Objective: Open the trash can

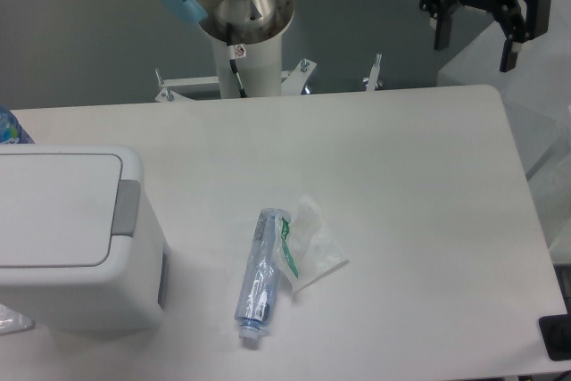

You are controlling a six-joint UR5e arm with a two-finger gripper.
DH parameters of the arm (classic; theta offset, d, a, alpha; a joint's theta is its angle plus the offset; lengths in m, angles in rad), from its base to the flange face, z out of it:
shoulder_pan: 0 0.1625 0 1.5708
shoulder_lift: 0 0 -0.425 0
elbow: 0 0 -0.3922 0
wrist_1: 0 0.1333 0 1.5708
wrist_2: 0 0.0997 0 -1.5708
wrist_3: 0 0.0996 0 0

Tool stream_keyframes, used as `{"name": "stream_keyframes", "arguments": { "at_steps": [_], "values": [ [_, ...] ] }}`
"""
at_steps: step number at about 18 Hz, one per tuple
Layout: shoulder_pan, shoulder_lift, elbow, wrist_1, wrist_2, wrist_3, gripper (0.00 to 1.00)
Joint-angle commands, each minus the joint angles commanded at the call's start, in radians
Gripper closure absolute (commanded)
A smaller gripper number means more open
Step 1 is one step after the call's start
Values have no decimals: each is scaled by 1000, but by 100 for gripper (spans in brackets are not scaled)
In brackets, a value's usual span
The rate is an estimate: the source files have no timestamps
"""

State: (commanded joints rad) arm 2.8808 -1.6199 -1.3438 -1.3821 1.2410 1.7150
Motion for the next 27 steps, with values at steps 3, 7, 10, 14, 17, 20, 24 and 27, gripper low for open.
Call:
{"name": "stream_keyframes", "arguments": {
  "at_steps": [3, 7, 10, 14, 17, 20, 24, 27],
  "values": [
    [0, 0, 0, 0, 0, -2, 0],
    [-5, -3, 8, 0, -5, -76, 0],
    [-46, -8, 6, 41, -28, -199, 0],
    [-146, -34, 3, 156, -21, -456, 0],
    [-201, -44, 2, 205, -25, -674, 0],
    [-258, -44, 0, 215, -29, -868, 0],
    [-369, -49, -32, 216, -28, -1050, 0],
    [-436, -49, -57, 216, -31, -1132, 0]
  ]
}}
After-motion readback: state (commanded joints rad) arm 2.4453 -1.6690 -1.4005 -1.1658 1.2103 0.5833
